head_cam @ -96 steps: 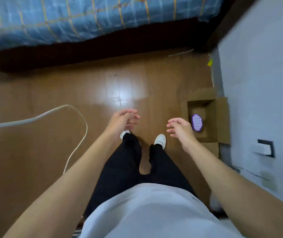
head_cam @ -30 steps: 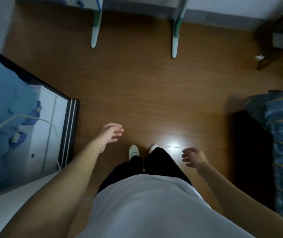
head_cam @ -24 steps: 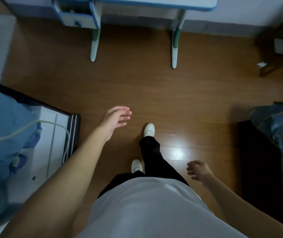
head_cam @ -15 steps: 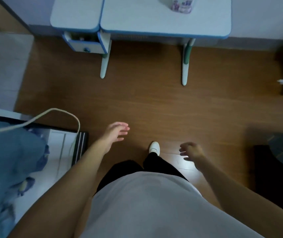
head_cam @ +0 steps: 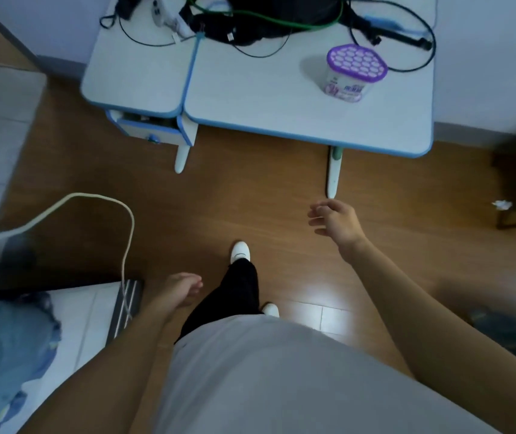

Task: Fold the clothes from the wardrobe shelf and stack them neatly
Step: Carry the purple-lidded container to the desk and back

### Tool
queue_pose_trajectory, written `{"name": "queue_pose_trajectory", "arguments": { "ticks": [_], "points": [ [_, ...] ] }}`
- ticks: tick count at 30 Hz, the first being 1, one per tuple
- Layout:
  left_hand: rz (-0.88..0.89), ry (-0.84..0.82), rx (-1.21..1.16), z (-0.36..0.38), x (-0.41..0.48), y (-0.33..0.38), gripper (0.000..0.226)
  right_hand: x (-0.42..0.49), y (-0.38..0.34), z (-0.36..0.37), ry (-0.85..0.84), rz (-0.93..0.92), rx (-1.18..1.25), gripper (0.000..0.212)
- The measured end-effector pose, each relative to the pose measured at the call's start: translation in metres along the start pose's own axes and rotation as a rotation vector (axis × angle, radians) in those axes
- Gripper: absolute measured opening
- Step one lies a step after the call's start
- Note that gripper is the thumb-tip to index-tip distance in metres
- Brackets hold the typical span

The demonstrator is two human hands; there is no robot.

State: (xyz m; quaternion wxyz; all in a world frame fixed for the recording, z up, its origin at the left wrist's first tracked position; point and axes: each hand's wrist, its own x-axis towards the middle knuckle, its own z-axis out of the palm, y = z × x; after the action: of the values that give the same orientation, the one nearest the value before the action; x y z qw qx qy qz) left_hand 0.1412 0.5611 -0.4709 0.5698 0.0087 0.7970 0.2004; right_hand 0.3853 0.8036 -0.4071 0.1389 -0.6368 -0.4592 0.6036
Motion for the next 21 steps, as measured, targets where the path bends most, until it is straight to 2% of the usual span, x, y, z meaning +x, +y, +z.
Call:
{"name": "queue_pose_trajectory", "arguments": {
  "ticks": [5,9,13,17,19,21],
  "points": [
    [0.134,-0.093,0.003,0.018,0.027,0.136,0.021,0.034,0.004,-0.015,0.091,0.163,-0.036,0.019],
    [0.33,-0.141,0.024,0.047,0.029,0.255,0.024,0.046,0.013,-0.031,0.156,0.283,-0.025,0.018],
    [0.531,-0.152,-0.012,0.091,0.03,0.366,0.017,0.061,0.012,-0.049,0.201,0.352,0.017,0.015],
    [0.695,-0.136,0.053,0.137,0.04,0.458,0.04,0.093,-0.01,-0.07,0.205,0.345,0.038,0.017],
    [0.74,-0.127,0.096,0.158,0.045,0.492,0.052,0.116,-0.033,-0.084,0.193,0.286,0.054,0.018],
    [0.74,-0.118,0.116,0.179,0.05,0.515,0.053,0.144,-0.065,-0.102,0.182,0.187,0.045,0.02]
  ]
}}
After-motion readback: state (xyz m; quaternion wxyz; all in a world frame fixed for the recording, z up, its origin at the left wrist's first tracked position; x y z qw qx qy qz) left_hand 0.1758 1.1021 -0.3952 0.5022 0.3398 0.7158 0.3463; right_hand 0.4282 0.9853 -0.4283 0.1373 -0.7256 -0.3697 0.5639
